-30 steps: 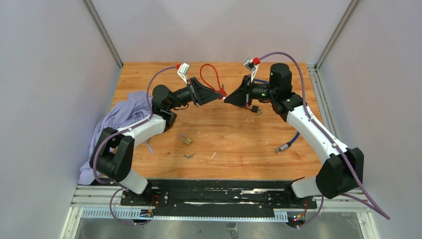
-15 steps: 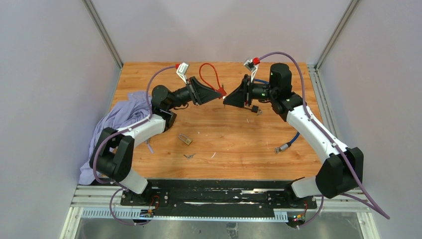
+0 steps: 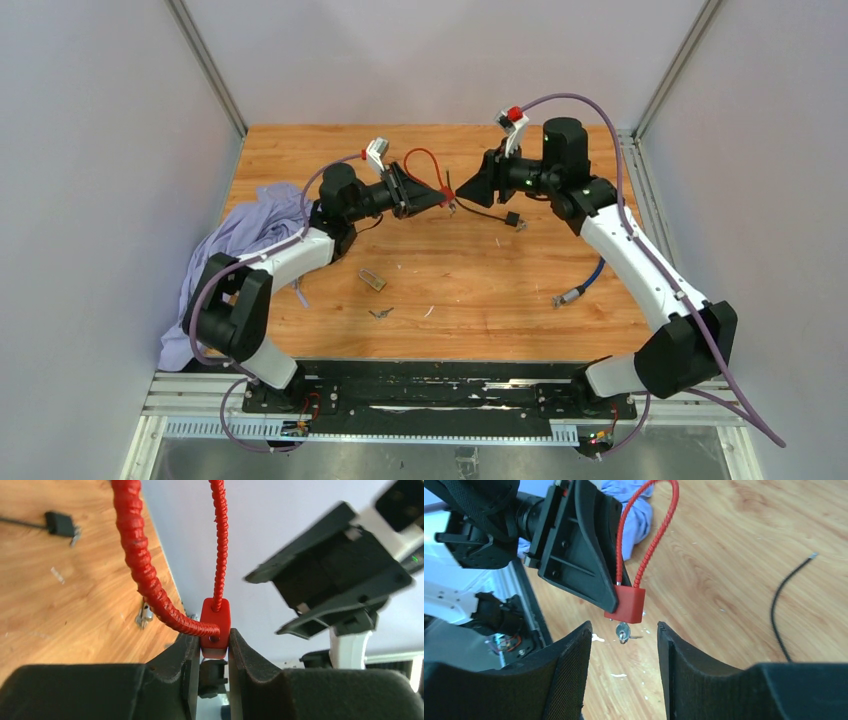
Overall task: Lock with the key
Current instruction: Remove the key from the lock.
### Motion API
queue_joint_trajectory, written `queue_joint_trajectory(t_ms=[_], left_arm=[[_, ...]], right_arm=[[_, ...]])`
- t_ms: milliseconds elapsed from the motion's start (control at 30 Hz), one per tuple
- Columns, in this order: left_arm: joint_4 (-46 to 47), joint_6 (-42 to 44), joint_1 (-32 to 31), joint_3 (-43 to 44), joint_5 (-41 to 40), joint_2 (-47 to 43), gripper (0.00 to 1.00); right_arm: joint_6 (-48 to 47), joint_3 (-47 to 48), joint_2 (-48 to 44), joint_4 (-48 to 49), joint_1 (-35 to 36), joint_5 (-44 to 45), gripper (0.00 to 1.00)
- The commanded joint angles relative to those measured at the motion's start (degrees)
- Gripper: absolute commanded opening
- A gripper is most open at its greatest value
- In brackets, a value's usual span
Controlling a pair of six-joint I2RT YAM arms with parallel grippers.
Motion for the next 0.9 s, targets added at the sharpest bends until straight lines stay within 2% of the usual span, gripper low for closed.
queue_joint_trajectory(t_ms=[0, 167, 400, 667, 867], left_arm=[[-7.22, -3.77, -0.39, 1.59, -1.82, 1.69, 0.00], [-11.24, -1.11, -0.38, 0.99, -3.61, 1.73, 0.00], [-11.54, -0.77, -0.13, 0.04, -5.21, 2.29, 0.00], [-11.30, 0.46, 0.14, 0.17, -5.53, 2.17, 0.00], [-10.77, 0.42, 0.18, 0.20, -5.50, 2.04, 0.00]], right_arm=[[-6.86, 4.33, 0.49, -8.93, 3.10, 11.44, 0.50], [-10.20, 4.91, 1.54, -12.00, 7.19, 18.54, 0.50], [-11.36, 3.55, 3.07, -13.44, 11.97, 25.76, 0.50], [-9.69, 2.24, 4.85, -12.50, 12.65, 26.34, 0.50], [-7.92, 2.55, 6.59, -12.28, 12.70, 25.40, 0.44]])
